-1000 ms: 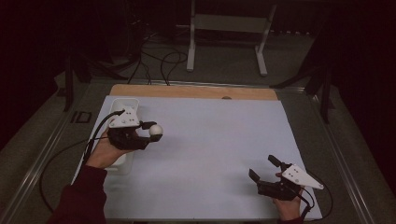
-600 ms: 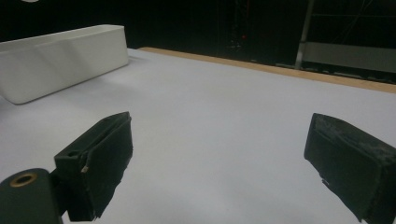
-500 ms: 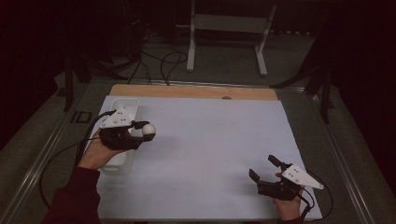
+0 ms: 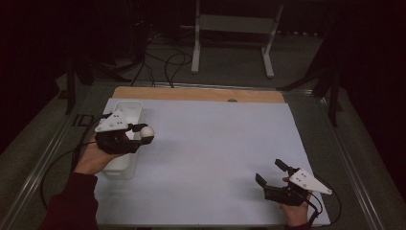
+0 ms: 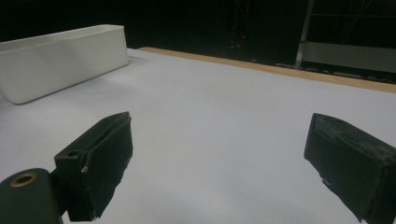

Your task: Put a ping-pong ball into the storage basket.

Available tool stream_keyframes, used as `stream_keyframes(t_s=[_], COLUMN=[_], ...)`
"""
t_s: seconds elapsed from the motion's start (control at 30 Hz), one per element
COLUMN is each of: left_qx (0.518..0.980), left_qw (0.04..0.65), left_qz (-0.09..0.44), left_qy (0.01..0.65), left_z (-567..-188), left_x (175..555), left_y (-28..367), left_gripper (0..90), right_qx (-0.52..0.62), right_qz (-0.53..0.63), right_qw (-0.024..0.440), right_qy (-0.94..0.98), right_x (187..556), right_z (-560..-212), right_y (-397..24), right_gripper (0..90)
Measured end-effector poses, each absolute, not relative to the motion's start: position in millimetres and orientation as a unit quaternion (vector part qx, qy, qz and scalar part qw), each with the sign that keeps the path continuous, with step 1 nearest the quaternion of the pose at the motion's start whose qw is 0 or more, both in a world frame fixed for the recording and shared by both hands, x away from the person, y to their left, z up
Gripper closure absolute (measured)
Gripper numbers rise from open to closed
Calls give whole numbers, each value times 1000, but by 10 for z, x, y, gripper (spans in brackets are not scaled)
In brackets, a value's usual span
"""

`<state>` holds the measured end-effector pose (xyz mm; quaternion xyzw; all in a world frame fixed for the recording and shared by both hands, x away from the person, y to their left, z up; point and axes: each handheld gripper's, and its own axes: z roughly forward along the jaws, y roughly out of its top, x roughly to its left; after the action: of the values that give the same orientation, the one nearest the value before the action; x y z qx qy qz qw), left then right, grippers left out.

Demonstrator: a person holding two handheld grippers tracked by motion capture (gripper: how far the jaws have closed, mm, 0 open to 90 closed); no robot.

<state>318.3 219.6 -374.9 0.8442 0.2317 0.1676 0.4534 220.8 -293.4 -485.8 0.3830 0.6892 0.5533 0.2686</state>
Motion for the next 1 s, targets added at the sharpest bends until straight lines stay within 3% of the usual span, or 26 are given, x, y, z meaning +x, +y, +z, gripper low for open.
stream_keyframes(t_s=[1.0], left_qx=[834], left_qw=[445], left_qz=[188], left_qy=[265], left_z=[-3762], left_x=[3113], left_y=[2565], left_gripper=[512], right_qx=[385], right_qz=[551], right_qw=[271], right_qy=[689], right_x=[2189], right_z=[-4857], right_y=[-2939], right_gripper=[73])
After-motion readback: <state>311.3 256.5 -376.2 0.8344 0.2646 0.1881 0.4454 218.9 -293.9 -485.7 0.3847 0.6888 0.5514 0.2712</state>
